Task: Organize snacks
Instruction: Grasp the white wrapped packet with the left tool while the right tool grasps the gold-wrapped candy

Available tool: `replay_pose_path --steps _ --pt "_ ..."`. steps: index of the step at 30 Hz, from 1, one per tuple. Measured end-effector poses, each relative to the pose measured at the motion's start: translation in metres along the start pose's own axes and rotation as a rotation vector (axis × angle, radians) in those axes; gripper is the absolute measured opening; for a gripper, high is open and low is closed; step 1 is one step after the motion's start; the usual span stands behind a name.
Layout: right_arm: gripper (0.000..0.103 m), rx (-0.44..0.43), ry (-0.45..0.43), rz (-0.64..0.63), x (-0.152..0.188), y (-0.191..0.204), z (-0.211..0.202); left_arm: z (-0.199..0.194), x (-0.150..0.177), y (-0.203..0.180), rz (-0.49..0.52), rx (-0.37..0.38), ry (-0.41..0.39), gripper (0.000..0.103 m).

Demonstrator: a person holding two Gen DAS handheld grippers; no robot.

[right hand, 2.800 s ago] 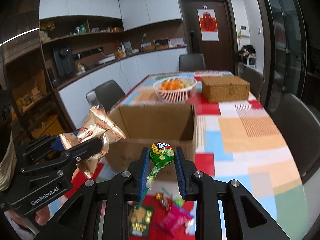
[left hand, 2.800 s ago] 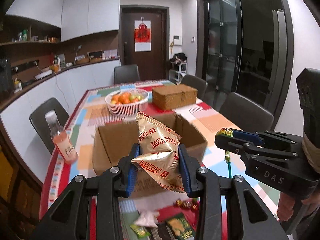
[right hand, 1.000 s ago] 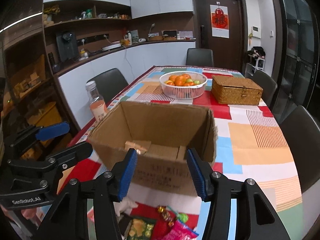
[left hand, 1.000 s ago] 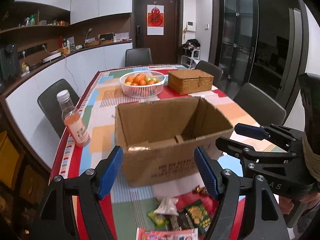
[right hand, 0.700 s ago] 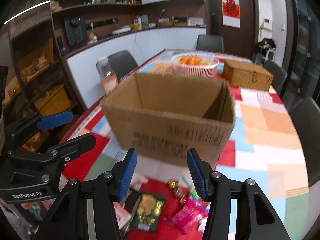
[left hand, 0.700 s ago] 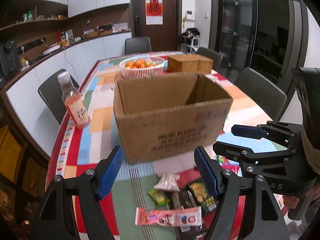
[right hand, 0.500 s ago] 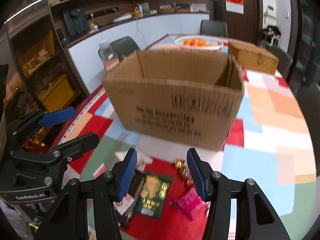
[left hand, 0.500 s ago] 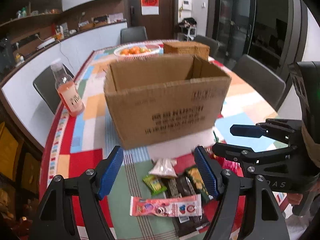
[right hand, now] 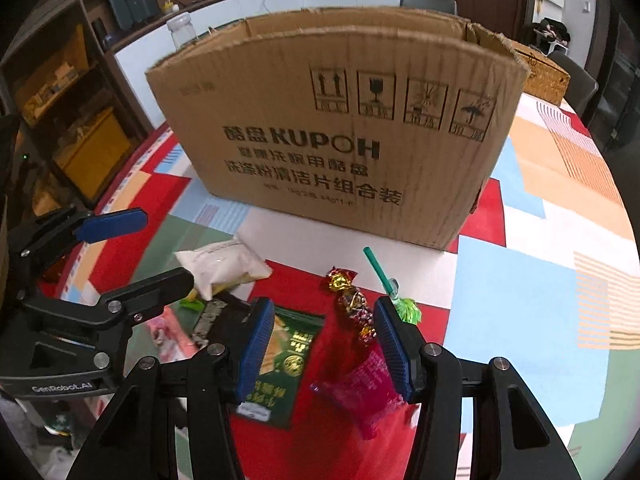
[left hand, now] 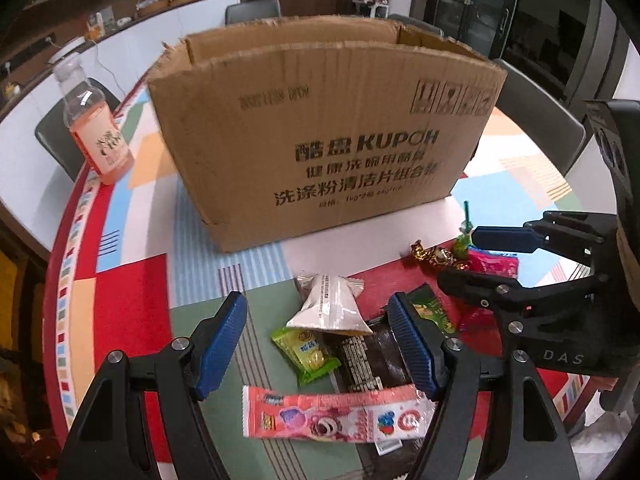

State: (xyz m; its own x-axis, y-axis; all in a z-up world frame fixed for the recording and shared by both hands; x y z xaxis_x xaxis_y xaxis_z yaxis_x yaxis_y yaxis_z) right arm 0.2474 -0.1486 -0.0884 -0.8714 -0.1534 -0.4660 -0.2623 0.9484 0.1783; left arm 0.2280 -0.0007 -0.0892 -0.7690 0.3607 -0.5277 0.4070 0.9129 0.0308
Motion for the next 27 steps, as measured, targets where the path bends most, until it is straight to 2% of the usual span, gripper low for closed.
replay_pose_path --steps 6,9,17,20,27 --pt "0.052 0.012 0.031 -0.006 -0.003 -0.004 0.016 0.025 -0.002 -0.002 0.013 0.011 0.05 0.071" --pt "0.047 0.01 0.049 -0.007 -0.003 -0.005 0.024 0.036 -0.003 -0.002 0.01 0.026 0.075 0.069" --pt "0.042 0.02 0.068 -0.02 -0.005 -0.005 0.04 0.054 -0.001 0.0 -0.022 0.049 0.109 0.054" --pt "0.037 0.013 0.076 -0.007 -0.006 -0.005 0.045 0.06 -0.001 0.002 -0.035 0.061 0.12 0.049" --pt "0.02 0.007 0.076 -0.002 -0.004 -0.004 0.047 0.063 0.0 0.001 -0.045 0.069 0.105 0.044"
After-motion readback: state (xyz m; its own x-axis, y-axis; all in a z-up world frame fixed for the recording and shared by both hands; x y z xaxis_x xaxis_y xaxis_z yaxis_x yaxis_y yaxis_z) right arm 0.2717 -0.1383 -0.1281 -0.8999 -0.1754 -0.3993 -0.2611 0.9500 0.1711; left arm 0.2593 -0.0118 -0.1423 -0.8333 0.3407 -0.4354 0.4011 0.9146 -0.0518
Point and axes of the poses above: each gripper's, at about its wrist camera, not at the fingertips, and z roughly the way its jaws point, y to its left, x to its underside, the point moved 1 cm from there along z, roughly the way its jaws point, and after that the axes turned 6 degrees about z, right-handed, at the moved point
